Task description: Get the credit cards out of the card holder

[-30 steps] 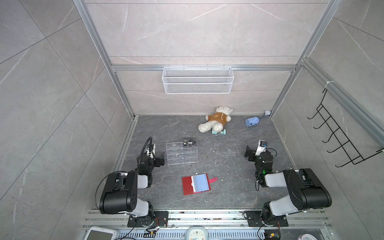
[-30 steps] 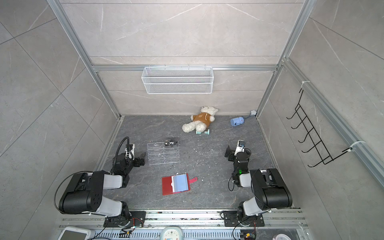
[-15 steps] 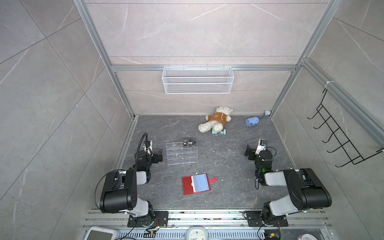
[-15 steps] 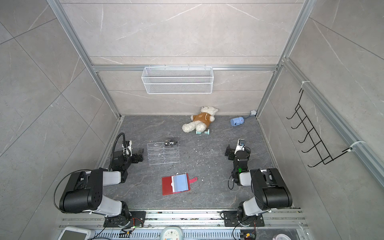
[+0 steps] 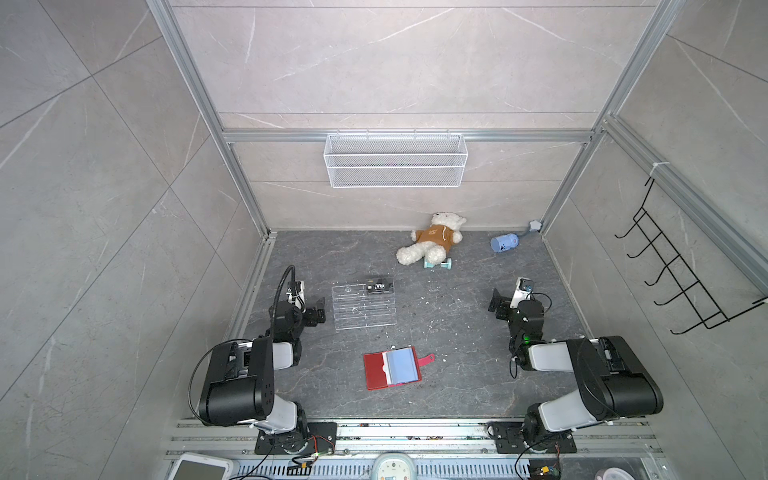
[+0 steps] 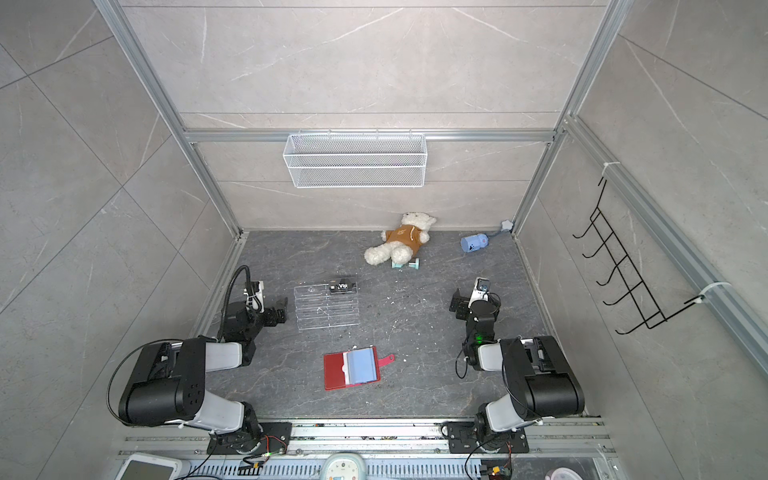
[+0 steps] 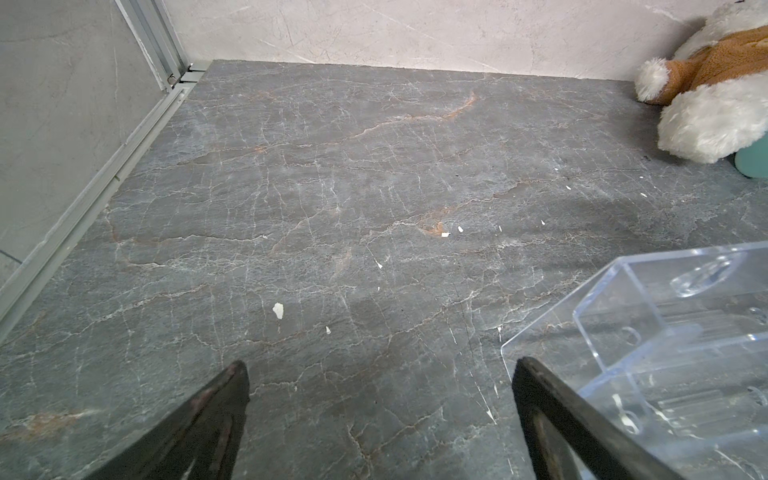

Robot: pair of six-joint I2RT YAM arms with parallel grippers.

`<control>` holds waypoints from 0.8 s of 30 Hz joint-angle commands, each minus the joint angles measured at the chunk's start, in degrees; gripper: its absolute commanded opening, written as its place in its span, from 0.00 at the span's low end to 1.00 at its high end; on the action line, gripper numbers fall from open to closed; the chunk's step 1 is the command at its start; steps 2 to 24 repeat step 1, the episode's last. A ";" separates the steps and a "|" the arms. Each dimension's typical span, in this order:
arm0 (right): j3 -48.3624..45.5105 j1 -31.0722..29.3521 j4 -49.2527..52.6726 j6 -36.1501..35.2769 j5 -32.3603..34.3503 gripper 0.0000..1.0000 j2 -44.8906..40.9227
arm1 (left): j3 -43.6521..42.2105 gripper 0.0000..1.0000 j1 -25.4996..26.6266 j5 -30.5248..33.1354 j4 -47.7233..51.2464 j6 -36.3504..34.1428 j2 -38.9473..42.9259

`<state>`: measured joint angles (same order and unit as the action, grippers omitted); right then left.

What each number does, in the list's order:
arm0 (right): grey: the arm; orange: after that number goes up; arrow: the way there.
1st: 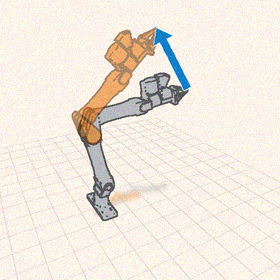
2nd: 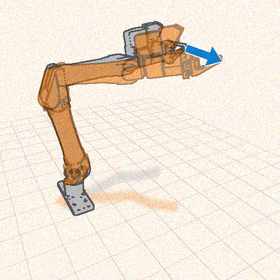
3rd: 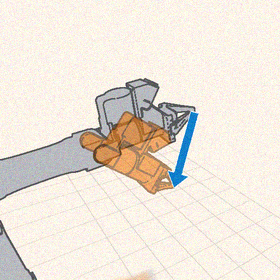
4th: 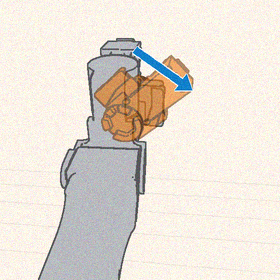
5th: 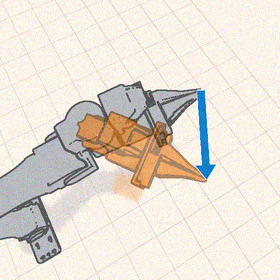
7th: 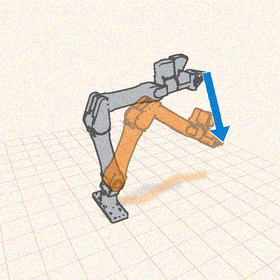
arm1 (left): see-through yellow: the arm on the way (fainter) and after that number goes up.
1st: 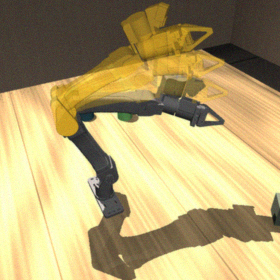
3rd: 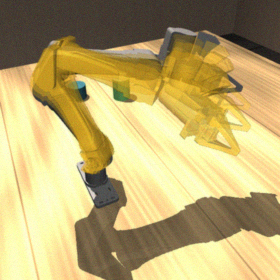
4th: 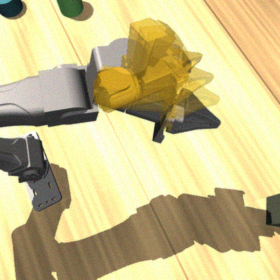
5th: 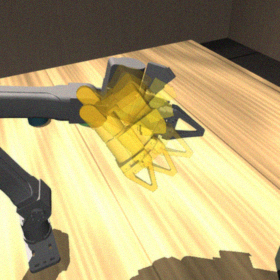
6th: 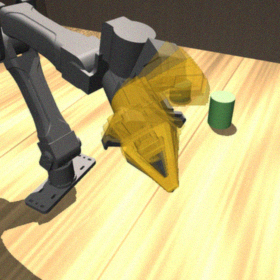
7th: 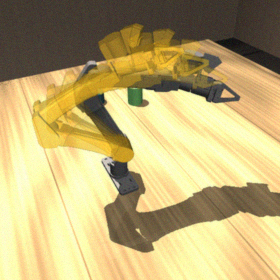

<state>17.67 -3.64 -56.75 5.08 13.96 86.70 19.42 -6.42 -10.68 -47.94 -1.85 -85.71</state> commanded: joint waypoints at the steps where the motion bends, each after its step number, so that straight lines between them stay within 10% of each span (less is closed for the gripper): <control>1: 0.84 -0.36 0.92 -0.38 0.82 1.00 0.56 | 0.88 1.00 -0.18 -0.58 -1.15 0.87 -0.20; 24: 0.84 -0.36 0.92 -0.38 0.82 1.00 0.56 | 0.88 1.00 -0.18 -0.58 -1.15 0.87 -0.20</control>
